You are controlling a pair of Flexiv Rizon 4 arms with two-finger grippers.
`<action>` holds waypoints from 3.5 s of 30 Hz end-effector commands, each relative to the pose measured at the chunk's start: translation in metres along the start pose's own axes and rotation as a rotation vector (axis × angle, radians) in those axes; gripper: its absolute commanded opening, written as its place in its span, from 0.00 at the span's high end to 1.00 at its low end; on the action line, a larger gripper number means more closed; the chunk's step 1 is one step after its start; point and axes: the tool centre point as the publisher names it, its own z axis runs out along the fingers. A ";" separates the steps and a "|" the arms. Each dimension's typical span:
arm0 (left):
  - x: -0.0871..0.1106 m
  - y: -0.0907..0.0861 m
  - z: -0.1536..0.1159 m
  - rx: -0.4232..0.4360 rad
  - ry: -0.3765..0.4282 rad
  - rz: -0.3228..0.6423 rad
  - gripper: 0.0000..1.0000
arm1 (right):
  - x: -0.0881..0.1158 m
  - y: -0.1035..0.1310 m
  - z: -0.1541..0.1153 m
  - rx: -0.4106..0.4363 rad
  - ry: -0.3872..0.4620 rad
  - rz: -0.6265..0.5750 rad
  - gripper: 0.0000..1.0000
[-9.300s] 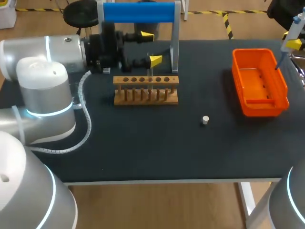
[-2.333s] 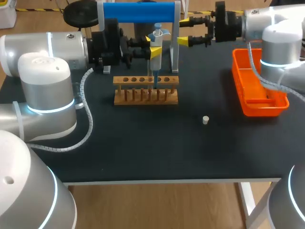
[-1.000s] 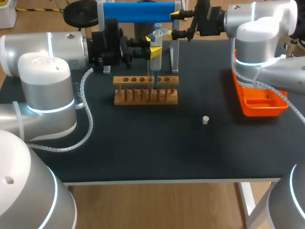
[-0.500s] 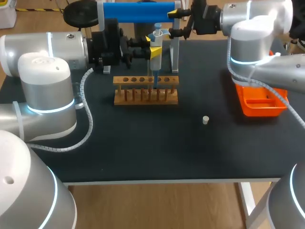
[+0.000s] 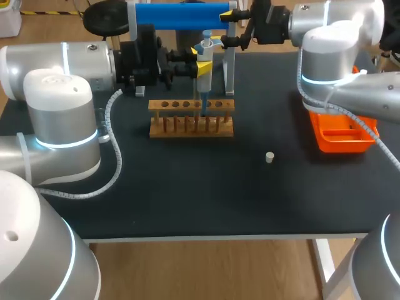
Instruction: Invert the test tube, pick up the pipette, mount the tip to pipette, aspirate from beaker and dispense into the tube, eject the tip, return the pipette, and cap with the stopper.
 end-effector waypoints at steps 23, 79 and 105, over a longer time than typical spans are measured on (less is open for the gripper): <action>-0.042 0.005 -0.060 -0.012 -0.283 -0.001 1.00 | 0.001 -0.001 0.000 -0.002 -0.005 -0.002 0.00; -0.236 0.027 -0.065 -0.171 -0.940 -0.188 1.00 | 0.001 -0.001 0.000 -0.002 -0.005 -0.002 0.00; -0.286 0.053 -0.062 -0.276 -1.020 -0.288 1.00 | 0.001 -0.001 0.000 -0.002 -0.005 -0.002 0.00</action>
